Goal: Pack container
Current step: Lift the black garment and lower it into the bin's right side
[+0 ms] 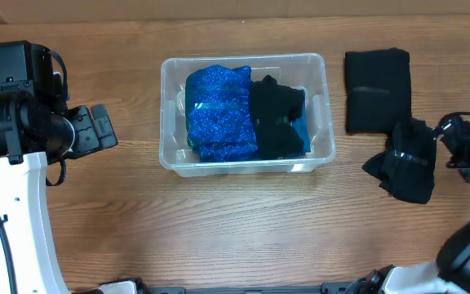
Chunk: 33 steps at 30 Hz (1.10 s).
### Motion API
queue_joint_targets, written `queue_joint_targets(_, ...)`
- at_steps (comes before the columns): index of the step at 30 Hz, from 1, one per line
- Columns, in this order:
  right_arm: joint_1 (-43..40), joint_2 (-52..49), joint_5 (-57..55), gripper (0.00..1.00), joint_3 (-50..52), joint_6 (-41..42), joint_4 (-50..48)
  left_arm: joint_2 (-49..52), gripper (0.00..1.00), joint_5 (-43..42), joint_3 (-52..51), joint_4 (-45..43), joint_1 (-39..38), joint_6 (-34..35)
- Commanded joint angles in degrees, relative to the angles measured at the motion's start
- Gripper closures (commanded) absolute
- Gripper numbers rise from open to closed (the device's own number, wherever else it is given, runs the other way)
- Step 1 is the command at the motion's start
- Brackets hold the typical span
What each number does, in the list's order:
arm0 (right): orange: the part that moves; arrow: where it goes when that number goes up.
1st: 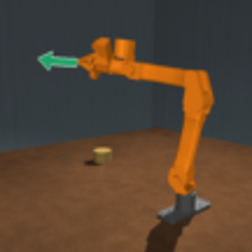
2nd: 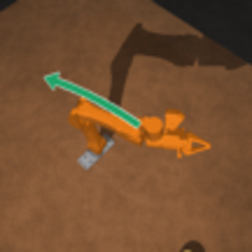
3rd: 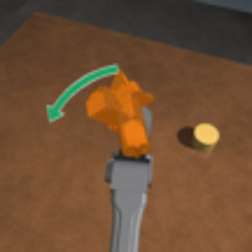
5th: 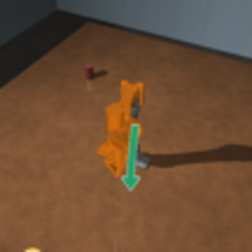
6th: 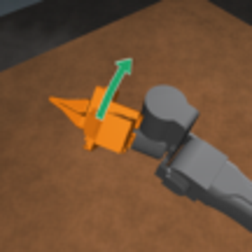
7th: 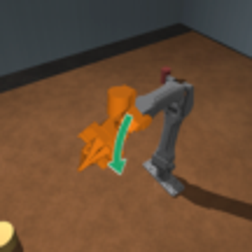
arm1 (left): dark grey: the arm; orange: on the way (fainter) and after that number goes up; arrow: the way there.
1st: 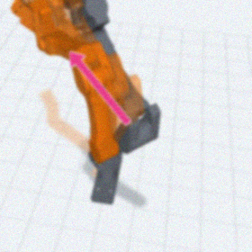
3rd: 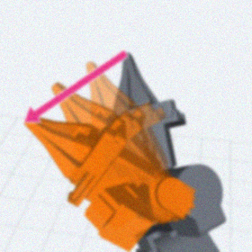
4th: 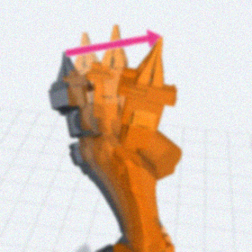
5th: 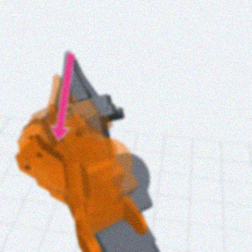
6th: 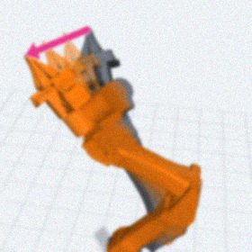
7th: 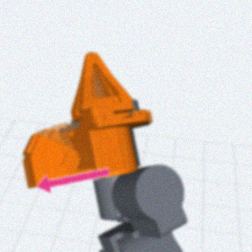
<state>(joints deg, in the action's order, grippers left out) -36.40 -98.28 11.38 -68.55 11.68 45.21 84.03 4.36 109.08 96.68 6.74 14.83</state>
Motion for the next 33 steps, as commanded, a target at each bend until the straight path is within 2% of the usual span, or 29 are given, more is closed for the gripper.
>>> queue_joint_targets(1, -0.02, -6.69, 1.53, 0.0, 0.39, -8.13, -0.81, 0.09, 0.0, 0.55, -0.07, 0.09, -0.28, 0.39)
queue_joint_targets(4, -0.04, -10.05, 1.16, 0.0, 0.39, -8.79, -2.05, 0.09, 0.0, 0.52, -0.07, 0.11, -0.28, 0.39)
queue_joint_targets(6, 0.02, -11.39, 3.41, 0.04, 0.42, -8.81, -1.4, 0.09, 0.0, 0.55, -0.07, 0.11, -0.28, 0.39)
queue_joint_targets(8, 0.07, -13.11, 5.73, 0.23, 1.16, -8.79, -1.01, 0.09, 0.0, 0.55, -0.07, 0.09, -0.28, 0.39)
queue_joint_targets(10, 0.07, -13.7, 8.2, 0.66, 1.97, -8.74, -0.35, 0.09, 0.0, 0.55, -0.07, 0.09, -0.28, 0.39)
queue_joint_targets(12, 0.04, -12.76, 10.78, 0.79, 1.42, -8.72, 0.98, 0.09, 0.0, 0.52, -0.07, 0.11, -0.28, 0.39)
queue_joint_targets(14, 0.07, -10.16, 13.22, 0.83, 0.15, -8.7, 2.82, 0.09, 0.0, 0.52, -0.07, 0.11, -0.28, 0.39)
queue_joint_targets(17, 0.07, -1.81, 20.28, 0.96, -2.86, -8.61, 6.95, 0.09, 0.0, 0.55, -0.07, 0.11, -0.28, 0.39)
queue_joint_targets(22, 2.56, 17.09, 32.85, 0.96, -4.46, -3.89, 12.48, 0.09, 0.0, 0.52, -0.07, 0.09, -0.28, 0.39)
queue_joint_targets(26, 11.8, 30.16, 34.86, 0.96, -4.46, 3.3, 11.26, 0.09, 0.0, 0.55, -0.07, 0.11, -0.28, 0.39)
queue_joint_targets(29, 21.35, 33.88, 34.29, 0.96, -4.44, 11.91, 4.79, 0.09, 0.0, 0.52, -0.07, 0.11, -0.28, 0.39)
queue_joint_targets(33, 38.6, 31.28, 20.06, 0.96, -4.42, 28.87, -4.68, 0.09, 0.0, 0.55, -0.07, 0.11, -0.28, 0.39)
